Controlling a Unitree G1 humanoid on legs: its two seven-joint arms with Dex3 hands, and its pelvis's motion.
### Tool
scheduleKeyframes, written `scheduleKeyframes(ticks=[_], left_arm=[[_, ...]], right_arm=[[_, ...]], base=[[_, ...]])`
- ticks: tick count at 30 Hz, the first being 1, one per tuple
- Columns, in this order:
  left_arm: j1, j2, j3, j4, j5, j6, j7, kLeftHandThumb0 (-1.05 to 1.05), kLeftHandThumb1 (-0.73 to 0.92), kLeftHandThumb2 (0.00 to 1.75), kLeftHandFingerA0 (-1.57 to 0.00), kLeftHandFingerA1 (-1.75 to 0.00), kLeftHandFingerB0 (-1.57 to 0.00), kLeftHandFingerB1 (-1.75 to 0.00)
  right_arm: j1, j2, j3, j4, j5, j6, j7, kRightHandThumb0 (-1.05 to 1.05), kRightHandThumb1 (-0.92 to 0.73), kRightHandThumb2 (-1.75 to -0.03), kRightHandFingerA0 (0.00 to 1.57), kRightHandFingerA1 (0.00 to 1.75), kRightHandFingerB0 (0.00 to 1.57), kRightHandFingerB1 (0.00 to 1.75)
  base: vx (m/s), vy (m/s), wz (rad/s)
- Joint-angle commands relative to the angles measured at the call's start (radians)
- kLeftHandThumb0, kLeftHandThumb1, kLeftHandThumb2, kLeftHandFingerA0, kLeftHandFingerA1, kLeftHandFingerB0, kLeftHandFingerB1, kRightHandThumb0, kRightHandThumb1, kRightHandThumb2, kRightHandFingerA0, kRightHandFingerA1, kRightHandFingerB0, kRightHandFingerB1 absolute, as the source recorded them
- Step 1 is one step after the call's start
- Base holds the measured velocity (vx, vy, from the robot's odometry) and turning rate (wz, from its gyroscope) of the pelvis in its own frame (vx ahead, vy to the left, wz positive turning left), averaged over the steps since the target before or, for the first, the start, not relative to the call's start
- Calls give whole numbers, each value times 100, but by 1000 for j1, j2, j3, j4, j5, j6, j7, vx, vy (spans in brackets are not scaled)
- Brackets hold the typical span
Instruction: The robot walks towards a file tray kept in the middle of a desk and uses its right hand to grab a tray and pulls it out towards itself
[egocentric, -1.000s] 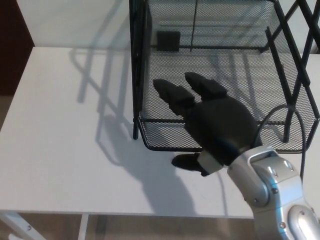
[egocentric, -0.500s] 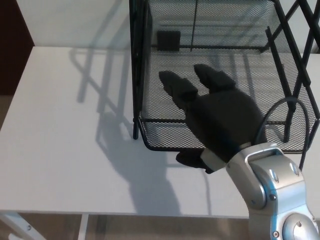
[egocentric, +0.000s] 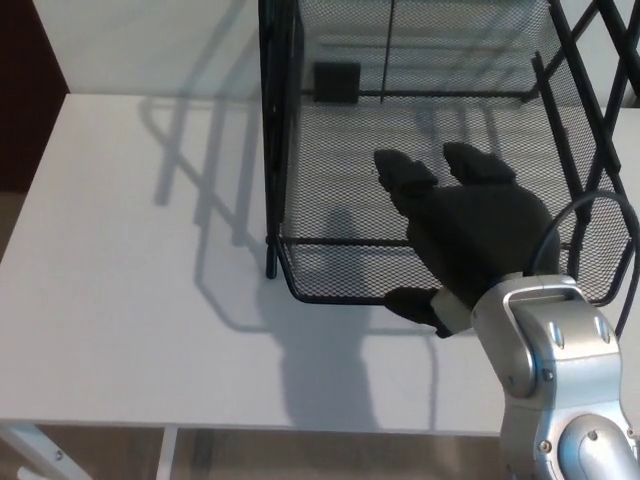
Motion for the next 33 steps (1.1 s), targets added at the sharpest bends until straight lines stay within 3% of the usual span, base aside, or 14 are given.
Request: scheduleKeyframes(ticks=[1, 12, 15, 24, 33], left_arm=[[-5, 20, -3, -1, 22, 37, -7, -15, 51, 56, -50, -44, -41, -39], [5, 18, -3, 8, 15, 30, -19, -13, 53, 56, -48, -44, -39, -38], [2, 16, 0, 3, 7, 40, -29, -13, 52, 56, -48, -44, -40, -39], [9, 19, -2, 13, 19, 23, -25, -11, 54, 55, -50, -44, -39, -37], [9, 19, 0, 5, 24, 31, -24, -15, 51, 56, -48, -44, -39, -38]], right_arm=[[21, -12, -7, 37, -5, 48, 21, -67, -42, -75, 0, 11, 0, 5], [67, -27, 7, 1, 28, 46, 53, -67, -41, -76, 0, 14, 2, 8], [85, -22, 15, -106, 26, 37, 104, -73, -44, -77, 0, 9, 0, 0], [85, -4, 36, -403, -33, -9, 247, -85, -52, -85, 0, 10, 0, 0], [73, 34, 24, -479, -58, -42, 316, -84, -52, -84, 0, 9, 0, 0]], base=[[0, 0, 0], [0, 0, 0], [0, 0, 0], [0, 0, 0], [0, 0, 0]])
